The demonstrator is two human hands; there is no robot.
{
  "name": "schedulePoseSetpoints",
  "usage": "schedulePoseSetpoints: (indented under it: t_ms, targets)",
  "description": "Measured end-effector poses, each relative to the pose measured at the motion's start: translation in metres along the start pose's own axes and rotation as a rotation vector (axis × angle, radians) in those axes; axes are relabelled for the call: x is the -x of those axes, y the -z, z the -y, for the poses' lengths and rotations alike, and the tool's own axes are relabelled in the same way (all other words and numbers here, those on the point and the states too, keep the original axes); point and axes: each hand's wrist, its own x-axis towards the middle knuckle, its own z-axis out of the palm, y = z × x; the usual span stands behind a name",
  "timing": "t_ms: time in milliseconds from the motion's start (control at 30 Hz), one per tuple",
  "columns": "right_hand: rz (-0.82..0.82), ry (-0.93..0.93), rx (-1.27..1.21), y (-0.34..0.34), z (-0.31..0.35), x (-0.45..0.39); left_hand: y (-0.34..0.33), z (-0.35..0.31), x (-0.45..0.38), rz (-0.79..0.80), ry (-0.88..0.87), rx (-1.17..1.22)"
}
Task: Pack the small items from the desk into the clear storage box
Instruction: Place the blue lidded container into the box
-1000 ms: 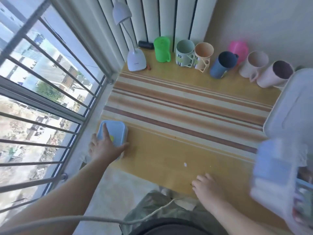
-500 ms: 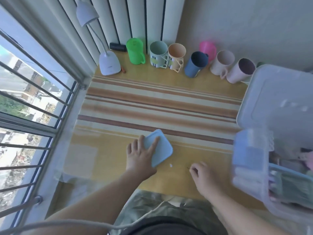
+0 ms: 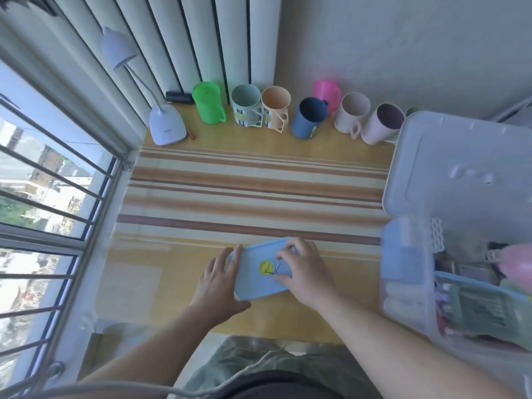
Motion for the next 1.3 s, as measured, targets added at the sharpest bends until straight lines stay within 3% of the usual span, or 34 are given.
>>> schedulePoseSetpoints:
  t_ms: [67,200,400,533,667,833,1000,1200,1300]
  targets:
    - [0.081,-0.035,0.050,0.008,-0.007,0.001,-0.002,-0.005,-0.002,-0.001,-0.005,0.119]
    - [0.272,-0.026,0.280,0.007,-0.021,0.001,-0.009,-0.013,-0.006,-0.023,-0.004,0.117]
    - [0.256,0.006,0.110,0.030,-0.016,-0.001,0.017,-0.018,-0.008,0.012,-0.007,0.107]
    - [0.048,0.070,-0.009,0.093,-0.011,0.027,0.083,-0.056,-0.006,-0.116,-0.176,0.143]
    - [-0.280,0.048,-0.049,0.183,-0.035,0.082,0.136,-0.153,-0.020,-0.345,-0.563,0.208]
    - [-0.414,-0.125,-0.072,0.258,-0.116,0.165,0.119,-0.285,-0.045,-0.313,-0.782,0.211]
    - [-0.353,-0.339,0.158,0.270,-0.209,0.205,0.060,-0.386,-0.067,-0.167,-0.699,0.064]
    - [-0.128,-0.294,0.439,0.277,-0.281,0.185,0.005,-0.428,-0.096,-0.231,-0.557,-0.400]
    - [-0.068,-0.267,0.438,0.262,-0.297,0.177,-0.007,-0.429,-0.097,-0.266,-0.531,-0.474]
